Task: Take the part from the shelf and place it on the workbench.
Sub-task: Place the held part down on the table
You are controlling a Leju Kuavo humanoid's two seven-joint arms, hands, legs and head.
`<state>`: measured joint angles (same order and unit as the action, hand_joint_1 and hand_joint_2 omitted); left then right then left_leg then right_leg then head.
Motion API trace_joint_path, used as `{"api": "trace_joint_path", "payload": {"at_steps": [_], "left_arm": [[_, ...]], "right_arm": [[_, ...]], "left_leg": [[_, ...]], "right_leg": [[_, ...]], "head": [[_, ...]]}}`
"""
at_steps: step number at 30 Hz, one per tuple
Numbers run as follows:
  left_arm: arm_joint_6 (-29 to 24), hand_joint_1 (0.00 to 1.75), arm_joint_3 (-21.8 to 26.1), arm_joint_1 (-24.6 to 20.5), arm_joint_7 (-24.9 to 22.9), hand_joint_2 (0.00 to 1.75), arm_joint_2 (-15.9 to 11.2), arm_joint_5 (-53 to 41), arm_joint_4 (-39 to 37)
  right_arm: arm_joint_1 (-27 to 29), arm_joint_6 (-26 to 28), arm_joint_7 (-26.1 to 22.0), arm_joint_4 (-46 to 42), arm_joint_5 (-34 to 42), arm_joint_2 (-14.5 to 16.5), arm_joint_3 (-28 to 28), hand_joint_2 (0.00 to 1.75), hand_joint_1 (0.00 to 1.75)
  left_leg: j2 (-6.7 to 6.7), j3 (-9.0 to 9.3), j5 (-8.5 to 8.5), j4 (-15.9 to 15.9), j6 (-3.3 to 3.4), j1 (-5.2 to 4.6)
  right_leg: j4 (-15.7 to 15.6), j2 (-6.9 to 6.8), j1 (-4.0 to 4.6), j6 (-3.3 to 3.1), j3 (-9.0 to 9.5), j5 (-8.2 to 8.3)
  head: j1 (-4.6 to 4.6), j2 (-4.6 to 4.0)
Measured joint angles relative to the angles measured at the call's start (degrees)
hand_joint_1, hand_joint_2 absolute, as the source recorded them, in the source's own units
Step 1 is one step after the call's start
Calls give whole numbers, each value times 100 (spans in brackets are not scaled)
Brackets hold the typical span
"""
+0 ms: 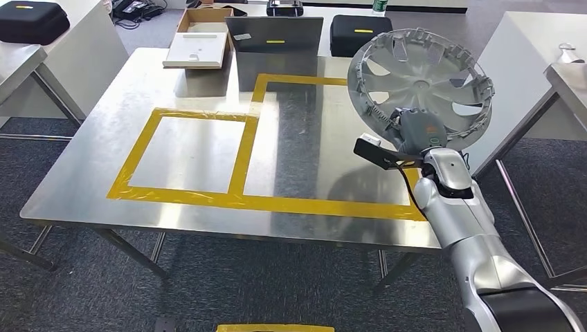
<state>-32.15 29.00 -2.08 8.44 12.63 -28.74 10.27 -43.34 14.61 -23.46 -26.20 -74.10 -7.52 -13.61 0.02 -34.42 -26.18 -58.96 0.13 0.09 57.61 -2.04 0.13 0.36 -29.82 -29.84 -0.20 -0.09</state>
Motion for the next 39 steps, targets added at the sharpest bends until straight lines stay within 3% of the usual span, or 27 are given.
{"api": "trace_joint_path", "payload": {"at_steps": [11,15,20,24,31,39], "left_arm": [[-124,0,0,-5,-72,175,8,-163,1],[-266,0,0,-4,-54,175,-26,-248,4],[-384,0,0,-5,-92,175,-58,-267,3],[-312,0,0,-5,-189,0,-71,-288,1],[-326,0,0,-5,-399,0,-79,-416,2],[-303,0,0,-4,-288,0,-89,-432,3]], "right_arm": [[-304,-133,-231,252,66,458,-369,175,175],[-307,-122,-246,282,148,507,-399,0,0],[-333,-82,-348,297,318,507,-400,0,0],[-332,-67,-355,300,362,507,-400,0,0],[-329,-38,-289,301,436,507,-400,0,0],[-272,35,-274,301,541,472,-400,0,0]], "left_leg": [[-1,0,0,0,0,0],[-1,0,0,0,0,0],[2,3,0,0,0,0],[3,5,1,-1,1,1],[3,6,3,-1,1,1],[3,0,-4,-20,11,-13]], "right_leg": [[0,-1,-1,0,-2,0],[0,-1,-1,0,-2,0],[-1,4,-2,0,-1,0],[-2,3,-2,0,0,1],[-1,4,-2,-1,1,2],[-11,4,-20,12,1,9]], "head": [[1,0],[1,0],[0,0],[0,0],[0,0],[0,0]]}}
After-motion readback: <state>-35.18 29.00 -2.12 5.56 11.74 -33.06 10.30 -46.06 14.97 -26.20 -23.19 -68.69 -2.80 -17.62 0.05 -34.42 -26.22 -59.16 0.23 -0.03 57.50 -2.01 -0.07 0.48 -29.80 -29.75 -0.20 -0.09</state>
